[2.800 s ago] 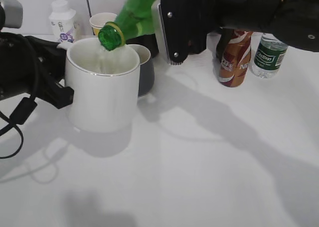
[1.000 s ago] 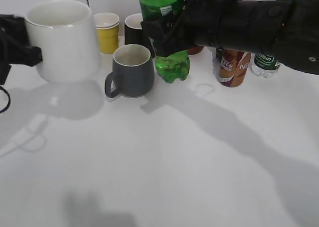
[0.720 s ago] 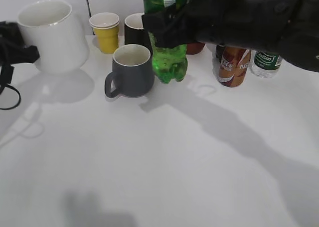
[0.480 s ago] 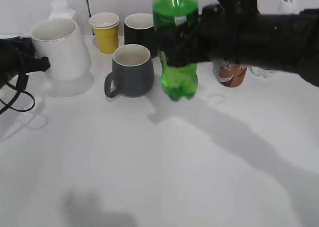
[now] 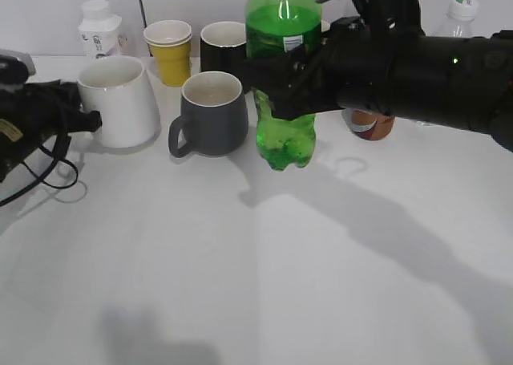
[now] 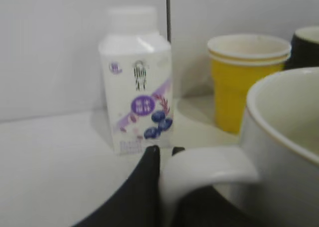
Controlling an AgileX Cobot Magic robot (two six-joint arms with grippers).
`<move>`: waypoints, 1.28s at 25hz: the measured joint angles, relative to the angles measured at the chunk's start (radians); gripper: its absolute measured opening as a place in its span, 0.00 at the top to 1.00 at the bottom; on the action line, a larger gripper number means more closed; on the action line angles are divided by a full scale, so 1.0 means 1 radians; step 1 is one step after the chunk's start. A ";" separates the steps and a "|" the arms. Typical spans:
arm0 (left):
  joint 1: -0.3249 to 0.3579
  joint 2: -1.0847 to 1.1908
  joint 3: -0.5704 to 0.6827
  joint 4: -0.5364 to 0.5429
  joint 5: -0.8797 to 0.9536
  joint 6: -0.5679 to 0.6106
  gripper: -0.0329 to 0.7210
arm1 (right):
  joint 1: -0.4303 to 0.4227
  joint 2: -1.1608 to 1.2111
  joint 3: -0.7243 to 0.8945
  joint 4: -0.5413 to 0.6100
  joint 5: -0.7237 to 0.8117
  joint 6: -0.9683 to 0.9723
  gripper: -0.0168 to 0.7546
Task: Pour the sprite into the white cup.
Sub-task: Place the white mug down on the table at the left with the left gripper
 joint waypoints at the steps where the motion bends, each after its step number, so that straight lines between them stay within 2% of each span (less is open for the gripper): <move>1: 0.000 0.010 0.000 0.000 0.001 0.001 0.90 | 0.000 0.000 0.000 0.000 -0.007 0.000 0.44; 9: 0.000 0.032 -0.001 0.005 0.018 0.003 0.89 | 0.000 0.000 0.000 0.000 -0.010 0.002 0.44; 16: 0.000 0.016 0.031 0.030 0.001 -0.008 0.72 | 0.000 0.000 0.000 0.000 -0.012 0.004 0.44; 24: 0.000 -0.054 0.115 0.028 0.005 -0.008 0.65 | 0.000 0.000 0.000 0.000 -0.013 0.005 0.44; 32: 0.000 -0.134 0.232 0.020 -0.001 0.023 0.62 | 0.000 0.000 0.000 0.111 -0.005 -0.034 0.44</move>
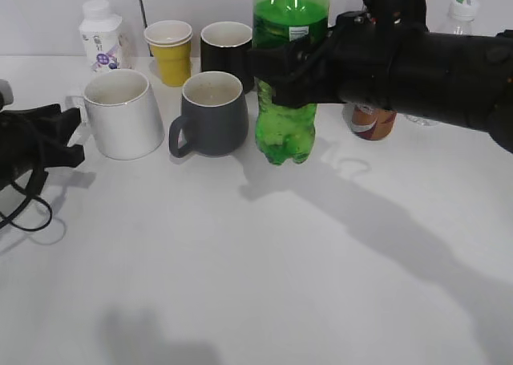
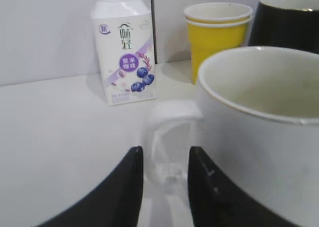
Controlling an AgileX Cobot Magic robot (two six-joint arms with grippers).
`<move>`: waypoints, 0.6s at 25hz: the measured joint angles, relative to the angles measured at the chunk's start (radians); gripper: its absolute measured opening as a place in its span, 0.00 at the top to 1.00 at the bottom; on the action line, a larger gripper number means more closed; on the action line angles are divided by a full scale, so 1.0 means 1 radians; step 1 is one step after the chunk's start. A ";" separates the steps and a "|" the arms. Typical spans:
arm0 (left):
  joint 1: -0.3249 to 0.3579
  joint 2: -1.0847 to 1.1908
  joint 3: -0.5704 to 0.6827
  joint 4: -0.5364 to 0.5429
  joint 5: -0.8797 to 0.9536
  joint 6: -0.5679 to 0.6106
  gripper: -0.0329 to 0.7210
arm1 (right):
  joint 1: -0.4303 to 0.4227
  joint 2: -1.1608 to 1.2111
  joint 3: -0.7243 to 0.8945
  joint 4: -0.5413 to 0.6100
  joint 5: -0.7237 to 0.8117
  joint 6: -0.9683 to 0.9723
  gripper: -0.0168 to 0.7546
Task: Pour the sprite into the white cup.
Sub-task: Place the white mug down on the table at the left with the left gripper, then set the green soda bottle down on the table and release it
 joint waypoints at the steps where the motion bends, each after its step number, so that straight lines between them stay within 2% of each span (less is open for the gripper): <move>1: 0.000 -0.013 0.015 -0.001 0.000 0.002 0.62 | 0.000 0.003 0.000 0.024 0.000 -0.024 0.44; 3: 0.000 -0.038 0.043 -0.003 0.000 0.006 0.62 | -0.003 0.018 0.000 0.114 0.000 -0.113 0.44; 8: 0.000 -0.135 0.124 -0.013 0.000 0.007 0.62 | -0.039 0.095 0.000 0.420 -0.046 -0.388 0.44; 15: 0.000 -0.307 0.230 -0.015 0.013 0.007 0.62 | -0.091 0.256 0.003 0.481 -0.303 -0.439 0.44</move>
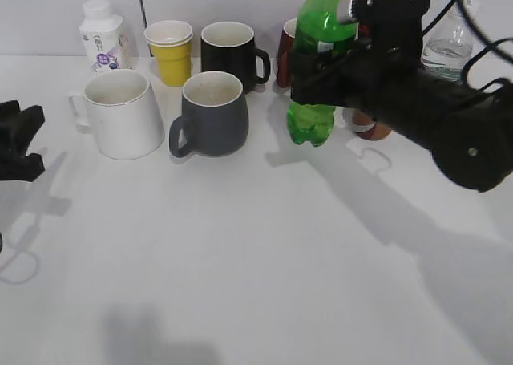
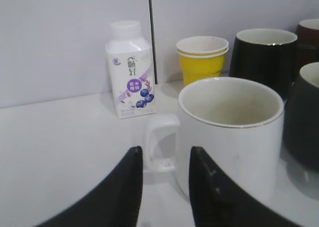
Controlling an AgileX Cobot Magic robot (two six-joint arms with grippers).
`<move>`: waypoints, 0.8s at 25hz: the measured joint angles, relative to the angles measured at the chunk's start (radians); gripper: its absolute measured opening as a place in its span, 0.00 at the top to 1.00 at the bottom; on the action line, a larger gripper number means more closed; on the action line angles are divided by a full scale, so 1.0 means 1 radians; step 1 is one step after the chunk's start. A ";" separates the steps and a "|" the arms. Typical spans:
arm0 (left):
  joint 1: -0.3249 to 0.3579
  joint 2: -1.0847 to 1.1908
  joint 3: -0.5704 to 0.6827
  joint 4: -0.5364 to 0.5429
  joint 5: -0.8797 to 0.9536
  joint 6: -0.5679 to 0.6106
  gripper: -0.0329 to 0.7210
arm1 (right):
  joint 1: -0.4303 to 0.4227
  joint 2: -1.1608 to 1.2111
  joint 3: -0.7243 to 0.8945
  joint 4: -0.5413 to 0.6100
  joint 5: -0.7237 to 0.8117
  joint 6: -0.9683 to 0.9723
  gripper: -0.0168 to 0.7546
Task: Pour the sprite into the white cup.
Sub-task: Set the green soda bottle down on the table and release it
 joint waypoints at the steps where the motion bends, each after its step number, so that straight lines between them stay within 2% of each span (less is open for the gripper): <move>1: 0.000 -0.018 0.004 0.001 0.009 0.000 0.62 | -0.001 0.020 0.000 0.001 -0.033 0.001 0.44; 6: 0.000 -0.096 0.007 0.037 0.043 0.000 0.62 | -0.003 0.099 0.000 -0.010 -0.085 0.008 0.43; 12: 0.000 -0.147 0.007 0.072 0.060 0.000 0.62 | -0.003 0.104 0.000 -0.011 -0.118 0.015 0.21; 17: -0.001 -0.213 0.007 0.076 0.163 0.000 0.62 | -0.003 0.049 0.000 -0.013 -0.130 0.013 0.17; 20: -0.002 -0.291 0.007 0.076 0.238 -0.001 0.62 | -0.003 -0.036 0.000 -0.014 -0.082 -0.029 0.17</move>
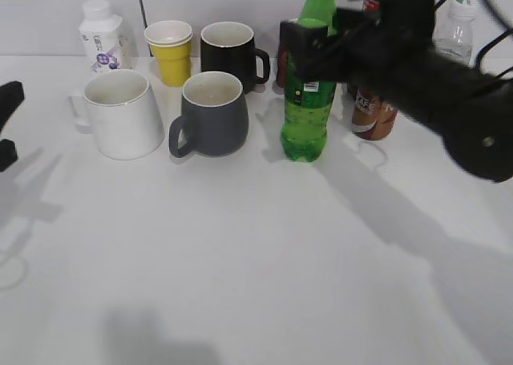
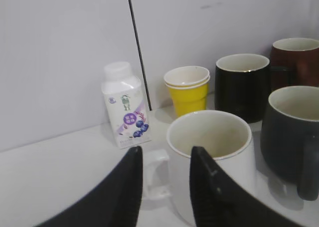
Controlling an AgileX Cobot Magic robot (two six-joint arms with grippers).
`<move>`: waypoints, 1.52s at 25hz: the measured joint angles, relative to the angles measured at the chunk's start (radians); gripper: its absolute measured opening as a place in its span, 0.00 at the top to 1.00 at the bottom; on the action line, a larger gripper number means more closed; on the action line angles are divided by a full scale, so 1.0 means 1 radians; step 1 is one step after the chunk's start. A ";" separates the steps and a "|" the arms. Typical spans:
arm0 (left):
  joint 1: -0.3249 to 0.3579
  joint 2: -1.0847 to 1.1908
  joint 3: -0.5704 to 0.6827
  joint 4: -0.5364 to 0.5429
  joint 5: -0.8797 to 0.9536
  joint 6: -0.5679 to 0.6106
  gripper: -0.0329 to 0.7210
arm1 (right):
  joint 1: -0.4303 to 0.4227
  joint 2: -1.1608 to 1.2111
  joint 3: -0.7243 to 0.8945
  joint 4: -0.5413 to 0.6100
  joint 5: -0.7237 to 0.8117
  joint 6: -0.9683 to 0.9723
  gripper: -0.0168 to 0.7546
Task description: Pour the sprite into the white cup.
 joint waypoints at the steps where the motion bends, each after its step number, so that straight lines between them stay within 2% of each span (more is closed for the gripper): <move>1: 0.000 -0.036 -0.003 0.001 0.054 -0.008 0.62 | 0.000 -0.037 0.000 -0.002 0.025 -0.011 0.17; 3: -0.003 -0.148 -0.036 0.003 0.221 -0.051 0.62 | 0.000 -0.116 0.000 -0.004 0.108 -0.019 0.17; 7: -0.035 -0.414 -0.179 0.003 0.699 -0.094 0.60 | 0.000 -0.330 0.000 -0.047 0.329 -0.026 0.17; 11: -0.077 -0.649 -0.327 -0.007 1.073 -0.097 0.47 | 0.015 -0.558 -0.002 -0.102 0.588 -0.026 0.17; 16: -0.083 -0.875 -0.380 -0.041 1.456 -0.098 0.25 | 0.052 -0.822 -0.002 -0.104 1.034 -0.026 0.17; 21: -0.083 -1.054 -0.381 -0.122 1.767 -0.101 0.18 | 0.058 -1.067 -0.003 -0.046 1.514 -0.028 0.17; 24: -0.083 -1.133 -0.381 -0.133 1.905 -0.101 0.18 | 0.058 -1.189 -0.001 -0.004 1.755 -0.033 0.17; 28: -0.083 -1.209 -0.365 -0.136 2.049 -0.086 0.18 | 0.058 -1.373 0.063 0.020 1.950 -0.035 0.17; 31: -0.083 -1.256 -0.310 -0.139 2.075 -0.042 0.18 | 0.058 -1.510 0.154 0.022 1.972 -0.036 0.18; 34: -0.083 -1.297 -0.281 -0.164 2.021 -0.012 0.18 | 0.058 -1.615 0.266 0.021 1.952 -0.039 0.18; 38: -0.083 -1.300 -0.251 -0.195 1.964 0.008 0.21 | 0.058 -1.664 0.304 0.016 1.911 -0.040 0.20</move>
